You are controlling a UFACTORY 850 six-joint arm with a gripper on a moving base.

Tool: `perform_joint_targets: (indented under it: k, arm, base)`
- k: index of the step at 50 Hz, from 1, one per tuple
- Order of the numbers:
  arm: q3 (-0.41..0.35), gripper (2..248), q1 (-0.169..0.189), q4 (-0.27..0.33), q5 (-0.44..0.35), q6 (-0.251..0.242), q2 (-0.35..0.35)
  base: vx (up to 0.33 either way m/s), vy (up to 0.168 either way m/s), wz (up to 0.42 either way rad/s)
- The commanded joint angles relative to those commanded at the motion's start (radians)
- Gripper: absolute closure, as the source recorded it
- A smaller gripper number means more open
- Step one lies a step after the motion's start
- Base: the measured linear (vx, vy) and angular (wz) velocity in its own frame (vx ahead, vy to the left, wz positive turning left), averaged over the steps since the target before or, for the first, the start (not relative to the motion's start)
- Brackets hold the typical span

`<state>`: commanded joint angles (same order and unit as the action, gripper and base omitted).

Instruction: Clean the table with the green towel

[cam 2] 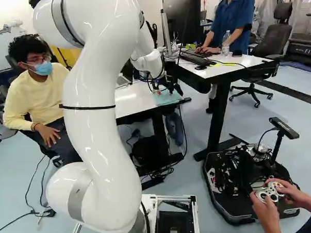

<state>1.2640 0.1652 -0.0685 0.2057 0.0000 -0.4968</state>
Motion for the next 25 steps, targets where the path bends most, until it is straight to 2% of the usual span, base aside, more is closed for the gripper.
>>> perform_joint_targets:
  k: [3, 4, 8, 9, 13, 14, 19, 20, 24, 25]
  arm:
    - [0.0, 94, 0.0, 0.0, 0.0, 0.0, 0.0]
    - [0.0, 106, 0.0, 0.0, 0.0, 0.0, 0.0]
    - [0.0, 106, 0.0, 0.0, 0.0, 0.0, 0.0]
    - [0.0, 117, 0.0, 0.0, 0.0, 0.0, 0.0]
    - [0.0, 117, 0.0, -0.001, 0.0, 0.0, 0.0]
    - [0.0, 129, 0.0, -0.002, -0.001, 0.0, 0.0]
    - [0.0, 129, 0.0, -0.009, -0.006, 0.0, 0.0]
    - [0.0, 140, 0.0, -0.011, -0.008, 0.0, 0.0]
    - [0.0, 140, 0.0, -0.02, -0.015, 0.0, 0.0]
    - [0.0, 152, 0.0, -0.022, -0.017, 0.0, 0.0]
  base:
    - [0.0, 0.0, 0.0]
    - [0.0, 0.0, 0.0]
    - [0.0, 0.0, 0.0]
    - [0.0, 0.0, 0.0]
    - [0.0, 0.0, 0.0]
    - [0.0, 0.0, 0.0]
    - [0.0, 0.0, 0.0]
    - [0.0, 0.0, 0.0]
    - [0.0, 0.0, 0.0]
    - [0.0, 0.0, 0.0]
